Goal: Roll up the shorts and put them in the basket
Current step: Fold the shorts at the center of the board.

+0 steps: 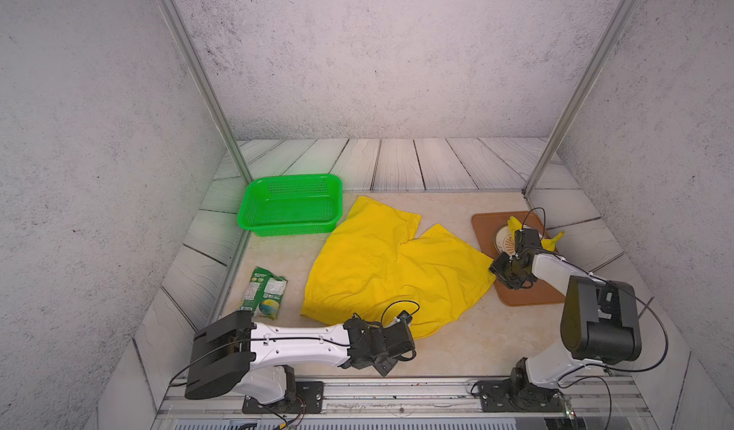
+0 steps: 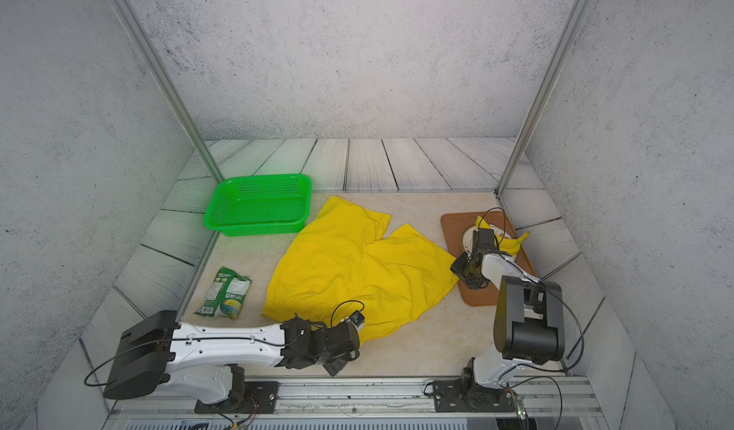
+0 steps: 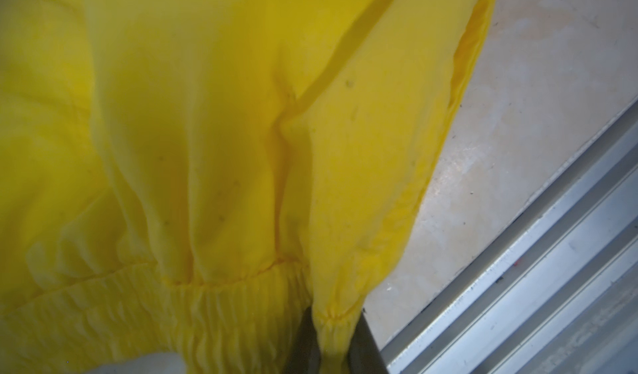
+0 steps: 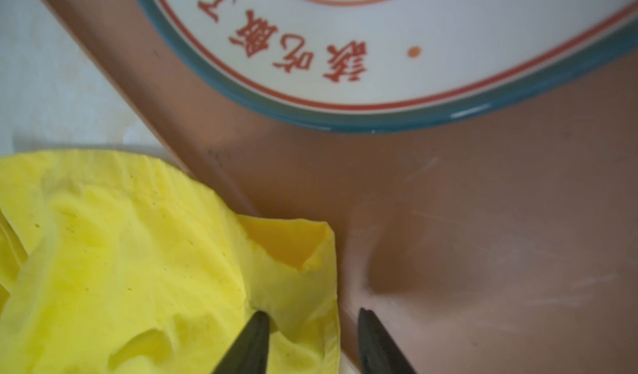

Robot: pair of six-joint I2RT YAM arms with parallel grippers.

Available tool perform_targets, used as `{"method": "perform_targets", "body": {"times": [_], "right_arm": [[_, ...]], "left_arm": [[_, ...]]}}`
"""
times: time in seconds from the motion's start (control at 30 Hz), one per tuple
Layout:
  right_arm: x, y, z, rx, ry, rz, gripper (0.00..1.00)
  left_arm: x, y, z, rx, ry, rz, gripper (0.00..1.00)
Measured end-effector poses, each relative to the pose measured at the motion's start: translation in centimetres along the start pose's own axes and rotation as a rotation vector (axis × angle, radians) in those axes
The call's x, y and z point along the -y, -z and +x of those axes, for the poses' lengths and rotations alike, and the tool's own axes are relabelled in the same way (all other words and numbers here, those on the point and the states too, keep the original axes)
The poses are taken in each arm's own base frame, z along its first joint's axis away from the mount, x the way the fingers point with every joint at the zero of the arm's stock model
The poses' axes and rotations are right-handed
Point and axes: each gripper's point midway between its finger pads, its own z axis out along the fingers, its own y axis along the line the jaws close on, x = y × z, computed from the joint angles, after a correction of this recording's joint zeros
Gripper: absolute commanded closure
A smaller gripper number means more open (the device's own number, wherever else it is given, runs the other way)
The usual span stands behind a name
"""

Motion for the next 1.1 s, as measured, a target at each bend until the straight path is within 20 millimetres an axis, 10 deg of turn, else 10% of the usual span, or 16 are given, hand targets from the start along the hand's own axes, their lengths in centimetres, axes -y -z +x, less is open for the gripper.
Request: {"method": "perform_targets", "body": {"times": [0.1,0.33,0.8,1.1], "right_arm": [[-0.2,-0.4,0.0,-0.011,0.006,-0.011,0.98],[-0.8,1.1,-0.5,0.003,0.008,-0.028,1.00],[-7.8,17.3,-7.3,0.332,0.067,-0.205,1.00],[-16.5,17.7,-6.4,0.207,0.196,-0.296,1.00]], "left_arm": [[-0.1,0.1,0.0,0.000,0.003,-0.001,1.00],[0.1,1.1,-0.3,0.006,0.003,0.017,1.00],[5.7,6.1,-4.8,0.083,-0.076,0.283,1.00],[3.1,8.7,-3.8,0.231,0.102,0.325,1.00]]}}
